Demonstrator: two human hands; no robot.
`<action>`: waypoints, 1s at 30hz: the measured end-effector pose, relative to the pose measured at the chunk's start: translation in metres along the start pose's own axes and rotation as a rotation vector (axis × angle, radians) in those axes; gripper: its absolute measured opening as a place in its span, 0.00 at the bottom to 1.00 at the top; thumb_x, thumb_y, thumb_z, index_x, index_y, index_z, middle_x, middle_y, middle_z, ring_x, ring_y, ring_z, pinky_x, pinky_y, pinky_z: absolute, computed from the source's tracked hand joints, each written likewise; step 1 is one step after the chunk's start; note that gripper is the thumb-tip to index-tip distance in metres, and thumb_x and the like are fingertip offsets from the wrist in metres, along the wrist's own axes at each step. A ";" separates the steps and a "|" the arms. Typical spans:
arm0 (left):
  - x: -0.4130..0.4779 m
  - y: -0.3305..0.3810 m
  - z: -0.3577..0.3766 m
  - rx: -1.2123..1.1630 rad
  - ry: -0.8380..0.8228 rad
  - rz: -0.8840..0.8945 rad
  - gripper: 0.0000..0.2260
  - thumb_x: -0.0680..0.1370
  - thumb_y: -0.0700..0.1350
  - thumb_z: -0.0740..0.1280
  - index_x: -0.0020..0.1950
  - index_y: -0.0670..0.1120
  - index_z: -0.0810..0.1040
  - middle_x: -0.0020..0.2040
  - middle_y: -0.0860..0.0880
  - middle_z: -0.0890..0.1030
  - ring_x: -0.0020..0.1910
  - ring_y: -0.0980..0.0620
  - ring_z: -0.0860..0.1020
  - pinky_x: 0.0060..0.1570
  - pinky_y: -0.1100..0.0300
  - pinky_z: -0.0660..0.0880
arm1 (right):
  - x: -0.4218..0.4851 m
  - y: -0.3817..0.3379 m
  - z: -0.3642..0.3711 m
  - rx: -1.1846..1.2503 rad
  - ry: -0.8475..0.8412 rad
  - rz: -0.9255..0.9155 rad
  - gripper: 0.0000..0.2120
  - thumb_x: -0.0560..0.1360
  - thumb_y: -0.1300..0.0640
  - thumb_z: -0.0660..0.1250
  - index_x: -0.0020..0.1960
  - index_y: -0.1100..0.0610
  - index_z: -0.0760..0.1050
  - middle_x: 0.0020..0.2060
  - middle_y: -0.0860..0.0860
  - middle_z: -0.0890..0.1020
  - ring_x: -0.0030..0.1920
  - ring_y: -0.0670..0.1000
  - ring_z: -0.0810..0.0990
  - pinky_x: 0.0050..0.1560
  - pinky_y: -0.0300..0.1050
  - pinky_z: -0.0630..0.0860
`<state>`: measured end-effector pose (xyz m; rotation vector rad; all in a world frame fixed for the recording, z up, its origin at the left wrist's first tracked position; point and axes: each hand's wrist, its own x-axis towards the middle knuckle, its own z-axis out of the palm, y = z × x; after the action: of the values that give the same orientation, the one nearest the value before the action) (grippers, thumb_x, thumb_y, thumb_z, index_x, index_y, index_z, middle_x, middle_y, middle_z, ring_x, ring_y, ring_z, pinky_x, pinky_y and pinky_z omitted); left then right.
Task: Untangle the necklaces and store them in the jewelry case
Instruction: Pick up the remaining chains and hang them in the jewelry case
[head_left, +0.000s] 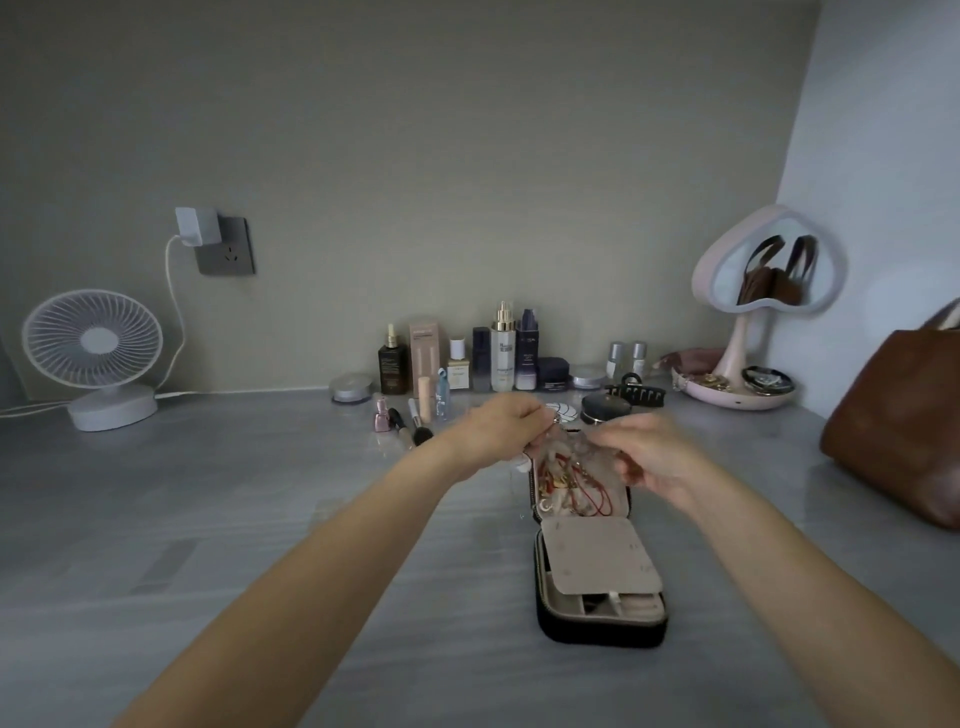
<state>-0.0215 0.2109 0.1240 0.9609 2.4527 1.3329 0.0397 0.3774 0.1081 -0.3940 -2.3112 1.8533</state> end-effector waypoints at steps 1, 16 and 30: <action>0.004 0.005 0.006 0.014 0.001 0.004 0.14 0.81 0.44 0.55 0.37 0.45 0.71 0.31 0.51 0.72 0.28 0.60 0.70 0.29 0.71 0.66 | -0.002 0.002 -0.002 -0.085 0.031 -0.027 0.05 0.72 0.59 0.69 0.47 0.60 0.80 0.25 0.50 0.76 0.23 0.45 0.69 0.23 0.36 0.65; 0.023 0.006 0.051 0.171 -0.028 -0.047 0.12 0.80 0.43 0.57 0.38 0.45 0.72 0.36 0.49 0.73 0.37 0.52 0.71 0.39 0.59 0.68 | -0.004 0.025 -0.009 -0.053 -0.206 -0.226 0.13 0.71 0.61 0.69 0.52 0.50 0.73 0.38 0.49 0.81 0.21 0.45 0.69 0.24 0.36 0.67; 0.029 -0.008 0.053 0.438 0.085 -0.069 0.19 0.79 0.49 0.57 0.28 0.48 0.65 0.32 0.51 0.68 0.49 0.41 0.73 0.47 0.50 0.68 | 0.000 0.034 -0.017 -0.161 -0.068 -0.191 0.03 0.75 0.63 0.65 0.47 0.62 0.77 0.28 0.51 0.76 0.17 0.41 0.66 0.21 0.31 0.61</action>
<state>-0.0241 0.2623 0.0908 0.9075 2.8825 0.8434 0.0481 0.4003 0.0786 -0.1249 -2.4542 1.6233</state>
